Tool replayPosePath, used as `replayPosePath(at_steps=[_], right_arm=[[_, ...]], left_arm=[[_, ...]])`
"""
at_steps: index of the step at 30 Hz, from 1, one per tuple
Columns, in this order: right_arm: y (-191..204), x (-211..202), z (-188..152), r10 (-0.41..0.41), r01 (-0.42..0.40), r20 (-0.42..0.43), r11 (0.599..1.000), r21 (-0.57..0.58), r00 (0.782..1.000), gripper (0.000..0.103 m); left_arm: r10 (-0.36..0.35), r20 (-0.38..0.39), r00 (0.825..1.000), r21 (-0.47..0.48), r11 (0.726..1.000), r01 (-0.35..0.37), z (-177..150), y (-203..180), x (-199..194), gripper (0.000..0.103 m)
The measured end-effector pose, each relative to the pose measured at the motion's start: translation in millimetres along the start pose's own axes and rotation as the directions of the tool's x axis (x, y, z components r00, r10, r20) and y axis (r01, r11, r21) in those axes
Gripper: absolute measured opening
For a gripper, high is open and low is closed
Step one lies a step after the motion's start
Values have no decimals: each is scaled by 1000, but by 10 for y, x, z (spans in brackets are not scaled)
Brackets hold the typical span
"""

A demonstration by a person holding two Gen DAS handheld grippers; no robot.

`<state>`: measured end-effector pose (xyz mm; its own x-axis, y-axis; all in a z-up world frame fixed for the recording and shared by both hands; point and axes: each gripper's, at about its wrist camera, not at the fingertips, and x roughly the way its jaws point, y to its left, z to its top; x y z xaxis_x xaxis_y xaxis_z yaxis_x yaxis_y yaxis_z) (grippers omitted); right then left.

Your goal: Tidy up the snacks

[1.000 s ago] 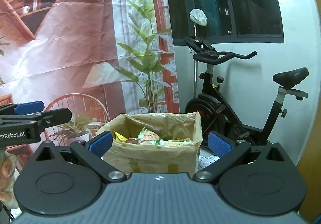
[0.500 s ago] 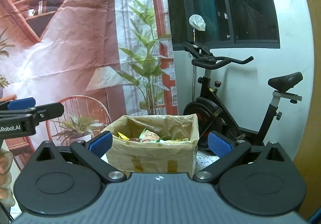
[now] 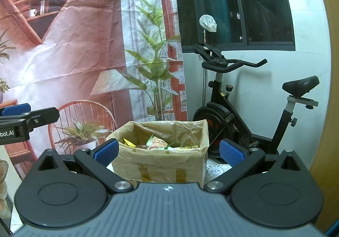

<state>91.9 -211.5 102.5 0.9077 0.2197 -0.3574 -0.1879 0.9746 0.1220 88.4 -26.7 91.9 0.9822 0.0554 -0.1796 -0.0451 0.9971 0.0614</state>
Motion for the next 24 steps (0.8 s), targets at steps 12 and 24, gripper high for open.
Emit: replayPosePath(at_steps=[12,24], right_arm=[[29,13,-5,3,-3,-3,1000,-13,1000,103],[66,26,-24,5,-5,-9,1000,-25,1000,103]], left_arm=[[16,3,1000,-17,1000,-15,-4,44,-16,98],[31,4,1000,-40,999,-31,-13,42,-59,98]])
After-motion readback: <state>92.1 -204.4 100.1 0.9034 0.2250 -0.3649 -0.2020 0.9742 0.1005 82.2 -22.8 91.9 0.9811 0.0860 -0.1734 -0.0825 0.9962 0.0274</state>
